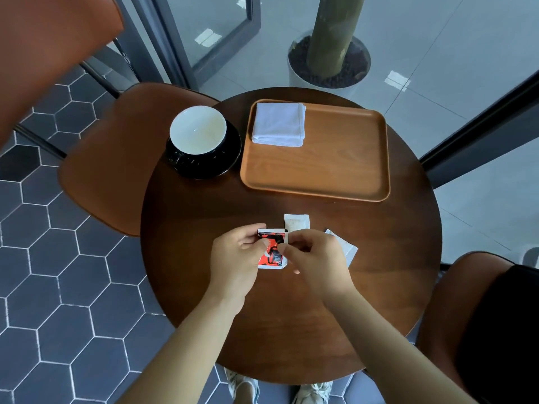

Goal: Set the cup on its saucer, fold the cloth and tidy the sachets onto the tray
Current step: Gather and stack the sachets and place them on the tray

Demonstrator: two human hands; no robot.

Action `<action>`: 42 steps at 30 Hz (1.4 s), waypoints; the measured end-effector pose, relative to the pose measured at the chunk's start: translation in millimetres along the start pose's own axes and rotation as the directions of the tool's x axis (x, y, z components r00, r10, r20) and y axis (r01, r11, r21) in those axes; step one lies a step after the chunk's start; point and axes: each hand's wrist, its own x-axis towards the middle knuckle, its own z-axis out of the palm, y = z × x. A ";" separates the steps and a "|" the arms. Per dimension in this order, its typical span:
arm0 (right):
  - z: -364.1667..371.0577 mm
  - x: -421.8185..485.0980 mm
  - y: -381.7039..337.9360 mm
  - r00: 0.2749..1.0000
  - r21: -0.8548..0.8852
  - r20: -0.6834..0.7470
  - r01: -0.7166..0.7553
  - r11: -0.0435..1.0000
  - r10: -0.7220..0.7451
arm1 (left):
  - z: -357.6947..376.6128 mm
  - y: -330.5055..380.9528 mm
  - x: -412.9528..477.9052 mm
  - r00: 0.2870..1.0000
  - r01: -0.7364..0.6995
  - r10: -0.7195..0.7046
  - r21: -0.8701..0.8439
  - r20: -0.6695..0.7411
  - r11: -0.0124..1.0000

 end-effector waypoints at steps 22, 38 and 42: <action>-21.6 133.9 -57.5 0.997 0.015 -0.080 0.009 1.000 -0.008 | -6.7 -16.6 109.0 0.707 -0.575 0.669 0.735 0.228 0.358; 3.7 155.3 -55.9 0.995 -0.226 -0.063 0.058 0.973 -0.073 | -0.1 -31.7 116.6 0.655 -0.551 0.746 0.751 0.118 0.364; 10.5 156.5 -59.2 0.996 -0.244 -0.052 0.056 0.968 -0.071 | -1.2 -29.9 115.5 0.653 -0.549 0.749 0.752 0.113 0.365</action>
